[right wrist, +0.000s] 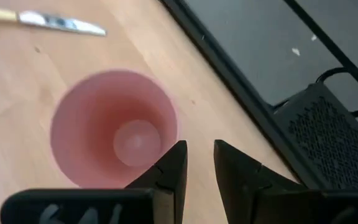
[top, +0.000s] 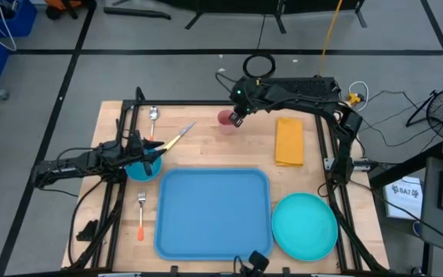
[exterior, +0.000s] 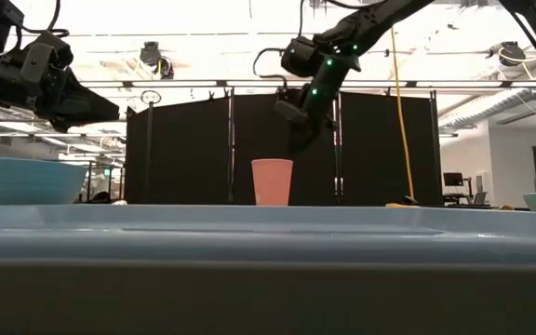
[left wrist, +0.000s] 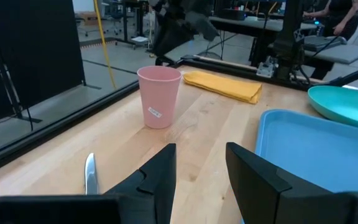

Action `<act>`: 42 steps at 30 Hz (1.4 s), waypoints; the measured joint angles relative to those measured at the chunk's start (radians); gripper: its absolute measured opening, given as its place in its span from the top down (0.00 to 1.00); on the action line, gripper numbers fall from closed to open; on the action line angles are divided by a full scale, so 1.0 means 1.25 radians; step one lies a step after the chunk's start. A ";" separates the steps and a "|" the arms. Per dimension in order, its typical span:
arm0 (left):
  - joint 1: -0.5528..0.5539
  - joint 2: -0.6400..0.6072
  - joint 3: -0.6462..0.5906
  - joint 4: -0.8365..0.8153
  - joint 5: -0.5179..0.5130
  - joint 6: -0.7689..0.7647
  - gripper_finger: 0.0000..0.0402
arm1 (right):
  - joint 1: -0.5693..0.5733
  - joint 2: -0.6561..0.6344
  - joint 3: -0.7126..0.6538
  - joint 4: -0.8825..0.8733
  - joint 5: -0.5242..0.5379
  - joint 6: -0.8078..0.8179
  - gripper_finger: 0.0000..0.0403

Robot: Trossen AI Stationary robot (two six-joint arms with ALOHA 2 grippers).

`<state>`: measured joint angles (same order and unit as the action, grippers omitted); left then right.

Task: Set up tray
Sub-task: Put the pink cup on the top right of the blue serving tray

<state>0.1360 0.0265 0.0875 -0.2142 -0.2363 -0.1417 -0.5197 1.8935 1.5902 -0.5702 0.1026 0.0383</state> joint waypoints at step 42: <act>0.000 0.011 0.000 0.000 0.002 -0.036 0.64 | 0.040 0.011 -0.081 0.085 0.002 0.062 0.58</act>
<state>0.1360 0.0406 0.0875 -0.2142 -0.2337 -0.1867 -0.4694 1.9068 1.4884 -0.4636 0.1051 0.1162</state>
